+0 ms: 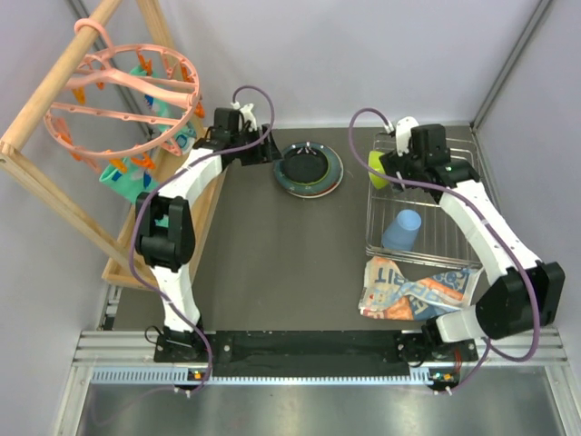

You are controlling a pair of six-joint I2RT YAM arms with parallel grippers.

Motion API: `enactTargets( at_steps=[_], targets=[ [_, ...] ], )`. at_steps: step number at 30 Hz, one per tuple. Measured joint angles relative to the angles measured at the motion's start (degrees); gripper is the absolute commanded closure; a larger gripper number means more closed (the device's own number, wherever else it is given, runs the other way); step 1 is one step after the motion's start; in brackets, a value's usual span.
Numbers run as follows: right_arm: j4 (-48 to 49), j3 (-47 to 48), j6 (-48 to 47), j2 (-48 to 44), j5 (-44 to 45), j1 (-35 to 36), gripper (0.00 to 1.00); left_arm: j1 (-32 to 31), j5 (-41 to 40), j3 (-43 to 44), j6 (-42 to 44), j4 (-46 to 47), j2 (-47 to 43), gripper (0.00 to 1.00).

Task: Unload the mixed dishes from the dish rack
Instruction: Place the plate at the center of the board, then pick up the bowl from the dish rack.

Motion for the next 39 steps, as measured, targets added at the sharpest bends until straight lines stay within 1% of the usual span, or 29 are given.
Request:
enactTargets(
  at_steps=[7, 16, 29, 39],
  targets=[
    [4.4, -0.6, -0.9, 4.9, 2.1, 0.0, 0.18, 0.0, -0.5, -4.5, 2.5, 0.4, -2.2, 0.27],
    [8.6, -1.5, -1.4, 10.3, 4.1, 0.0, 0.15, 0.0, -2.2, -8.0, 4.7, 1.1, -4.1, 0.26],
    [12.5, -1.6, -1.4, 15.6, 6.9, 0.0, 0.14, 0.0, -2.8, -8.9, 5.7, 2.1, -5.2, 0.26],
    [14.4, -1.6, -1.4, 18.7, 8.7, 0.0, 0.16, 0.0, -2.8, -9.0, 5.7, 2.1, -5.2, 0.26]
  ],
)
